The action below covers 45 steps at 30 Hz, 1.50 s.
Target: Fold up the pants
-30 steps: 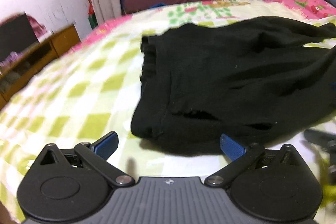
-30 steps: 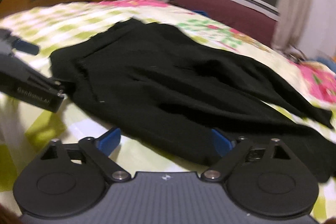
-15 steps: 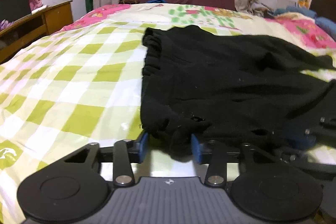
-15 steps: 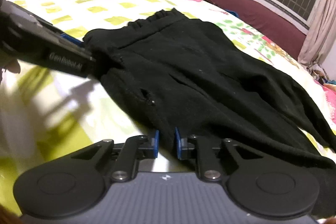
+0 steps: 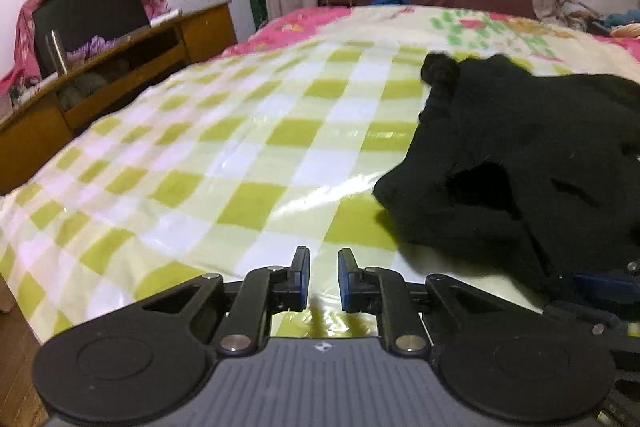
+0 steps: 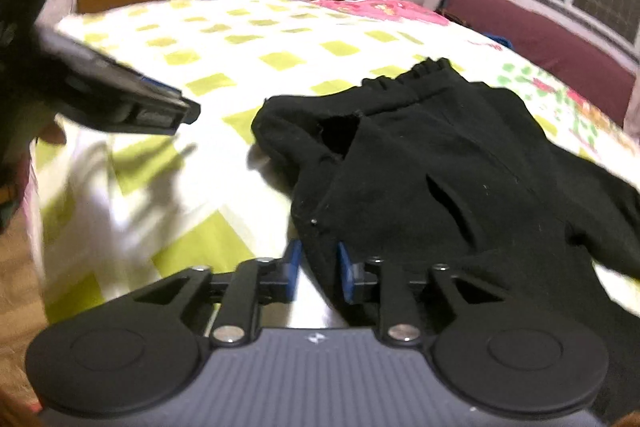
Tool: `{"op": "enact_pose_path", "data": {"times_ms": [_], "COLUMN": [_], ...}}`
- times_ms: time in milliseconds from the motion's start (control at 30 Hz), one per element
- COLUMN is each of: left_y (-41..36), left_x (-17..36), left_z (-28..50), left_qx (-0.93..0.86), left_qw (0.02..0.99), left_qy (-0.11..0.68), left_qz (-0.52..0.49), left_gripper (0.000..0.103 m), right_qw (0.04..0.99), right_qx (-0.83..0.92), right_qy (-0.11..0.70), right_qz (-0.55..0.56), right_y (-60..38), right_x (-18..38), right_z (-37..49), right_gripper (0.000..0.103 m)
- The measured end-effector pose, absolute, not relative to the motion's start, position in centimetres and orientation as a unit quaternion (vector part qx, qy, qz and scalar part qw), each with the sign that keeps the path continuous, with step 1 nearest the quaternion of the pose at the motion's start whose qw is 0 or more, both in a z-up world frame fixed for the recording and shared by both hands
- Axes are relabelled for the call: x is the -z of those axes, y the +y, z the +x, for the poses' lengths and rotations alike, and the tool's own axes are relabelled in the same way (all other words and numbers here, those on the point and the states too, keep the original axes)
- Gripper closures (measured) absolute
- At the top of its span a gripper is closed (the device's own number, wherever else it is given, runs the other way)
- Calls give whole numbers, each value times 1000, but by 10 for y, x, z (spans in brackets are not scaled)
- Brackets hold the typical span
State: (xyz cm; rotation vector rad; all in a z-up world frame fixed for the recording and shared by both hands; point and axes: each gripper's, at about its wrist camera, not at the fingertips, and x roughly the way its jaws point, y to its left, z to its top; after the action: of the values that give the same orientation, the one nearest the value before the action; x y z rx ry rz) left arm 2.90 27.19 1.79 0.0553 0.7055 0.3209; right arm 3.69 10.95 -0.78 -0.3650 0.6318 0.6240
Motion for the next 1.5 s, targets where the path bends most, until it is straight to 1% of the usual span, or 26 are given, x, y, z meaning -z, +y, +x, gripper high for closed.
{"op": "enact_pose_path", "data": {"times_ms": [67, 100, 133, 200, 300, 400, 500, 533, 600, 667, 700, 733, 800, 833, 867, 900, 933, 1000, 1133, 1200, 1267, 1300, 1400, 1500], "left_y": [257, 247, 236, 214, 166, 112, 66, 53, 32, 18, 14, 9, -2, -7, -11, -13, -18, -24, -33, -37, -39, -36, -14, 30], "left_x": [-24, -26, -28, -32, -28, -19, -11, -9, -6, -8, -10, -11, -11, -11, -10, -8, -8, -8, -9, -4, 3, 3, -7, -21], "left_z": [27, 28, 30, 36, 45, 57, 67, 70, 75, 78, 80, 82, 81, 82, 85, 88, 89, 89, 89, 90, 93, 92, 85, 80], "left_qx": [-141, -132, -119, -86, -28, 27, 68, 76, 86, 96, 99, 102, 106, 108, 110, 111, 112, 115, 127, 130, 128, 128, 114, 68], "left_qw": [932, 934, 937, 942, 944, 940, 932, 930, 928, 927, 927, 927, 927, 925, 923, 922, 920, 921, 924, 922, 917, 917, 924, 936], "left_qy": [332, 328, 325, 322, 320, 325, 334, 334, 333, 330, 329, 328, 325, 326, 329, 331, 331, 328, 316, 316, 326, 328, 314, 296], "left_qz": [42, 46, 47, 46, 70, 103, 123, 132, 146, 150, 148, 149, 154, 159, 165, 170, 176, 177, 172, 179, 189, 190, 186, 178], "left_gripper": [71, 70, 70, 69, 68, 66, 63, 62, 58, 58, 57, 57, 57, 57, 57, 57, 57, 57, 55, 52, 52, 51, 50, 45], "right_qw": [895, 901, 909, 923, 939, 937, 918, 909, 893, 881, 881, 883, 887, 887, 886, 886, 883, 885, 902, 896, 887, 881, 867, 880], "right_qx": [-293, -280, -263, -213, -90, 68, 190, 217, 254, 267, 267, 264, 256, 256, 255, 248, 234, 225, 237, 266, 290, 299, 339, 357], "right_qy": [303, 301, 299, 307, 330, 344, 336, 331, 315, 301, 294, 286, 274, 273, 274, 278, 282, 269, 236, 249, 281, 297, 326, 295], "right_qz": [-145, -136, -124, -96, -44, 3, 96, 128, 198, 247, 258, 264, 271, 272, 274, 277, 293, 307, 272, 254, 224, 214, 163, 109], "right_y": [84, 69, 47, -1, -99, -209, -318, -347, -400, -435, -446, -452, -466, -457, -464, -462, -459, -460, -453, -458, -459, -461, -448, -419], "right_x": [-2, -6, -10, -15, -13, -8, -6, -5, -2, 1, 3, 4, 6, 8, 10, 11, 11, 1, -21, -18, -9, -4, -4, -19], "right_z": [33, 30, 28, 33, 39, 44, 44, 45, 46, 52, 56, 62, 74, 83, 89, 95, 96, 81, 35, 21, 16, 18, 5, -16], "right_gripper": [75, 72, 66, 60, 60, 57, 56, 53, 48, 48, 45, 40, 37, 41, 53, 93, 99, 99, 100, 99, 98, 97, 85, 85]}}
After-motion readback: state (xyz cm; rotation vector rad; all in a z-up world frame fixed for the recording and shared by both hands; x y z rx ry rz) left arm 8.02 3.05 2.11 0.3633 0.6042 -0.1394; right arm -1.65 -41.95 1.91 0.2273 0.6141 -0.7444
